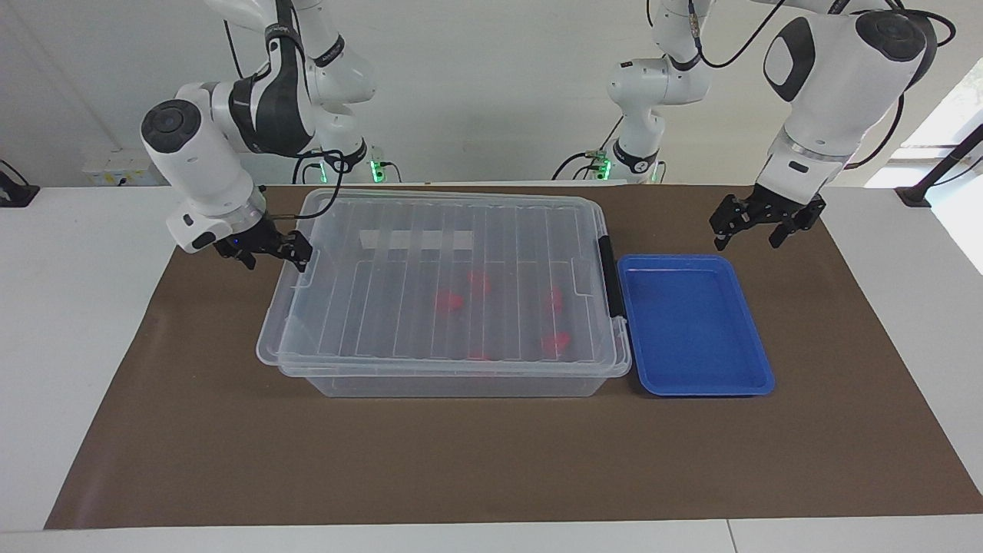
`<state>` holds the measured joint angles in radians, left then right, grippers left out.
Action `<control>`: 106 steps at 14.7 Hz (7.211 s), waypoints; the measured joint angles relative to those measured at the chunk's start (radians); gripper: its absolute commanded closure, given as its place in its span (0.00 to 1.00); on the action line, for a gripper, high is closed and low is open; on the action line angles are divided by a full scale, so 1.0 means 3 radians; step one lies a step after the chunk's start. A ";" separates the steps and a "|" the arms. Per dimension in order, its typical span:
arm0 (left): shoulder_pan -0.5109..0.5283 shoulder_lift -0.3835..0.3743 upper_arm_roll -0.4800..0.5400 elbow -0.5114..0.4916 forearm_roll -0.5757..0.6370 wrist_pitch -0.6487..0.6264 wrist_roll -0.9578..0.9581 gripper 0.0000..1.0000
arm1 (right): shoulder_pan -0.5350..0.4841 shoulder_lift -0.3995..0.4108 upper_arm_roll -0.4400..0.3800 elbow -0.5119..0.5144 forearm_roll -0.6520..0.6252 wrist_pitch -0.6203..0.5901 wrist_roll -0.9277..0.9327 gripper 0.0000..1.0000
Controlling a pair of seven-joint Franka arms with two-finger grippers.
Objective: Place red block in blue tray from box
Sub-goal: 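Grip the clear lid edge with the right gripper and slide it away, then reach the left gripper into the opened box toward a red block, then lower the left gripper and grasp the red block nearest the tray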
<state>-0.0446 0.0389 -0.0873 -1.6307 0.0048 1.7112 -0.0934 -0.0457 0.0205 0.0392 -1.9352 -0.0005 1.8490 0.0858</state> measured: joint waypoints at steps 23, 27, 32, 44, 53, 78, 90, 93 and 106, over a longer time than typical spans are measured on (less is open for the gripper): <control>0.0000 0.0000 0.0000 0.0000 0.0000 0.0000 0.0000 0.00 | -0.0001 -0.0007 -0.0256 -0.0064 -0.0112 0.0221 -0.0418 0.00; 0.0000 0.0000 0.0000 0.0000 0.0000 0.0000 0.0000 0.00 | -0.0001 -0.0012 -0.0340 -0.0064 -0.0113 0.0239 -0.0519 0.00; 0.0000 0.0000 0.0000 -0.0005 0.0000 -0.0001 0.0000 0.00 | 0.0000 -0.0021 -0.0430 -0.0066 -0.0114 0.0243 -0.0653 0.00; -0.0028 0.0000 -0.0068 -0.0007 -0.0008 0.0011 -0.0007 0.00 | -0.0001 -0.0027 -0.0789 -0.0078 -0.0114 0.0365 -0.1148 0.00; -0.0740 -0.0109 -0.0100 -0.0369 -0.0016 0.0443 -0.0791 0.00 | 0.0001 -0.0030 -0.0945 -0.0090 -0.0114 0.0400 -0.1365 0.00; -0.1574 0.0333 -0.0101 -0.1178 0.0023 0.1483 -0.1909 0.08 | -0.0001 -0.0030 -0.1169 -0.0127 -0.0147 0.0513 -0.1694 0.00; -0.1614 0.0619 -0.0102 -0.1405 0.0168 0.1992 -0.1909 0.26 | 0.0037 0.0012 -0.1121 0.0168 -0.0152 0.0198 -0.1682 0.00; -0.1631 0.0696 -0.0102 -0.1463 0.0250 0.2022 -0.1909 0.84 | 0.0061 0.0074 -0.1017 0.0446 -0.0152 -0.0058 -0.1556 0.00; -0.1657 0.0264 -0.0060 -0.1226 0.0270 0.1485 -0.1955 1.00 | 0.0141 0.0153 -0.0691 0.1090 -0.0152 -0.0788 -0.1285 0.00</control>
<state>-0.5416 0.1181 -0.1054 -1.9987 0.0857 2.1567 -0.6801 -0.0035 0.0665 -0.1681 -1.6081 -0.0460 1.6125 -0.2997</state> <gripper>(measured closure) 0.652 0.000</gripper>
